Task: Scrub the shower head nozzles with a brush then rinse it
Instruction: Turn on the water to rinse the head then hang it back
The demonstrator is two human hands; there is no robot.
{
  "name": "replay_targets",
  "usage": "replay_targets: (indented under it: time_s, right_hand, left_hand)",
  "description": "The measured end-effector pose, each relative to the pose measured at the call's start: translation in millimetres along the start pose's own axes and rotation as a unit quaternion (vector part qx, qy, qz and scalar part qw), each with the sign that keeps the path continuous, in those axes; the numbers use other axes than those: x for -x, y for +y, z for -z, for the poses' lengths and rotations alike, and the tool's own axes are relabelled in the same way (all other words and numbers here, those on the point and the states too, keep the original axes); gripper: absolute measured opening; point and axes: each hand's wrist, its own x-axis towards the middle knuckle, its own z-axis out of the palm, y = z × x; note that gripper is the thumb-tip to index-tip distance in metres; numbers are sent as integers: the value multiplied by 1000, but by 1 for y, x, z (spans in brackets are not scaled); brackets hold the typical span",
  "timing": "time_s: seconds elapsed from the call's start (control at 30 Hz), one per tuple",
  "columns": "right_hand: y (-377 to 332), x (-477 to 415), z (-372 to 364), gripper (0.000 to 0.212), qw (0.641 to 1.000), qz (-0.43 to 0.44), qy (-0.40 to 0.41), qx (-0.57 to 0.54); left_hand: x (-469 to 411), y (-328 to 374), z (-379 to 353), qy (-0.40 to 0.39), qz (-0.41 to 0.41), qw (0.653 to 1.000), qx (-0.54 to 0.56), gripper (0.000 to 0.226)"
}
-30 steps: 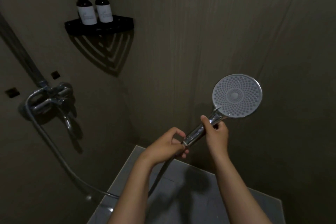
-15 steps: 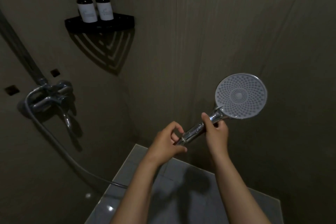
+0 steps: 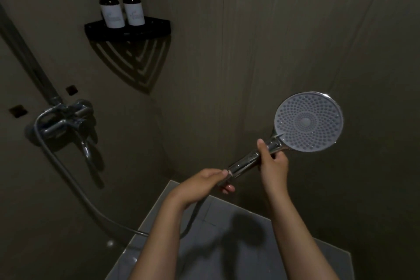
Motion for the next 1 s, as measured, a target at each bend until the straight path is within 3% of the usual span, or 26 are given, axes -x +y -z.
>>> replay_targets:
  time_s: [0.13, 0.23, 0.4, 0.63, 0.73, 0.83, 0.93, 1.0]
  right_hand:
    - [3, -1, 0, 15, 1000, -4, 6, -12]
    - [3, -1, 0, 17, 1000, 4, 10, -25]
    - [1, -2, 1, 22, 1000, -1, 10, -27]
    - [-1, 1, 5, 31, 1000, -3, 24, -8]
    - [0, 2, 3, 27, 999, -4, 31, -26]
    - [1, 2, 2, 17, 998, -4, 36, -43]
    - [1, 3, 1, 17, 998, 1, 37, -51]
    - [1, 4, 1, 18, 998, 3, 33, -58]
  left_hand:
    - [2, -4, 2, 7, -25, 999, -45, 34]
    - [2, -6, -2, 46, -65, 997, -12, 31]
    - [-4, -11, -4, 111, -116, 987, 23, 7]
    - [-7, -11, -9, 194, -138, 971, -7, 23]
    - [-7, -9, -8, 171, -123, 977, -1, 21]
    - [-2, -3, -6, 104, -85, 991, 8, 3]
    - [3, -4, -5, 71, -45, 996, 9, 37]
    - [5, -5, -5, 58, -30, 998, 7, 44]
